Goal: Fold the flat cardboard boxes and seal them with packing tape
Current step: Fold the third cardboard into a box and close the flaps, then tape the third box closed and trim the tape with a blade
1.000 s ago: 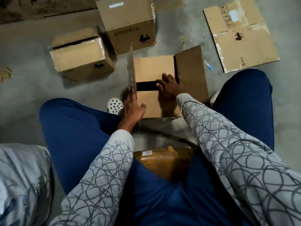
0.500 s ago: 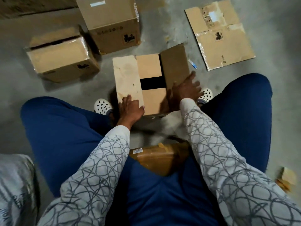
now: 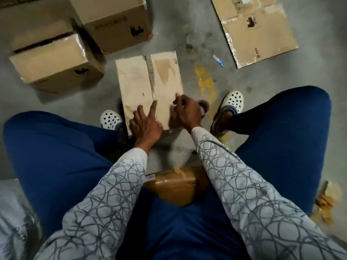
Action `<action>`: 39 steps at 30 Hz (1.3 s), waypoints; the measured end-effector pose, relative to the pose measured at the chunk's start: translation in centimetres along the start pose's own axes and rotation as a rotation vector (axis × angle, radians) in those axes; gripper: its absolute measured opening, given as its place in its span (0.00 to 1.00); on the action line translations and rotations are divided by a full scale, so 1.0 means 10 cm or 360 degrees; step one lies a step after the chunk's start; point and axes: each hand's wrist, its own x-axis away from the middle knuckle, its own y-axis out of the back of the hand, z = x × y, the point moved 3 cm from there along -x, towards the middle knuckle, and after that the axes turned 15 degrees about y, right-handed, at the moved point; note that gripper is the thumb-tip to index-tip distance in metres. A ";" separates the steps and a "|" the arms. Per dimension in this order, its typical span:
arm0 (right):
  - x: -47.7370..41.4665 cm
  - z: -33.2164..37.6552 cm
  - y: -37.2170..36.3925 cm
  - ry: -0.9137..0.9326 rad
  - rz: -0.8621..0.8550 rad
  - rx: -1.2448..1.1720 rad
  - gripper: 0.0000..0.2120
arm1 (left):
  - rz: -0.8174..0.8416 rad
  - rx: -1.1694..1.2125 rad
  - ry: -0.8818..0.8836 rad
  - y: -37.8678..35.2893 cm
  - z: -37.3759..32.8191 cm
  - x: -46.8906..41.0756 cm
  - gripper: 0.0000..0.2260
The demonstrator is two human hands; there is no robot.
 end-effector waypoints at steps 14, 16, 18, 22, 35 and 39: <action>-0.39 -2.07 -0.73 -0.0435 0.1314 0.0585 0.30 | -0.0382 -0.0035 -0.0037 -0.63 -0.21 0.08 0.29; -0.42 -2.14 -0.76 -0.0498 0.1297 0.0572 0.32 | -0.0390 -0.0057 -0.0041 -0.63 -0.22 0.09 0.29; -0.47 -2.10 -0.73 -0.0542 0.1294 0.0649 0.34 | -0.0363 -0.0066 -0.0034 -0.62 -0.22 0.09 0.29; -0.59 -1.92 -0.53 -0.0665 0.0993 0.0366 0.26 | -0.0253 -0.0080 -0.0022 -0.56 -0.24 0.08 0.28; 0.09 0.31 0.85 0.0081 -0.0099 -0.0126 0.10 | 0.0430 0.0844 0.0123 0.27 -0.03 0.15 0.23; 0.51 0.77 0.94 0.0496 0.0199 -0.0359 0.18 | 0.0604 0.1758 0.0218 0.68 0.12 0.44 0.18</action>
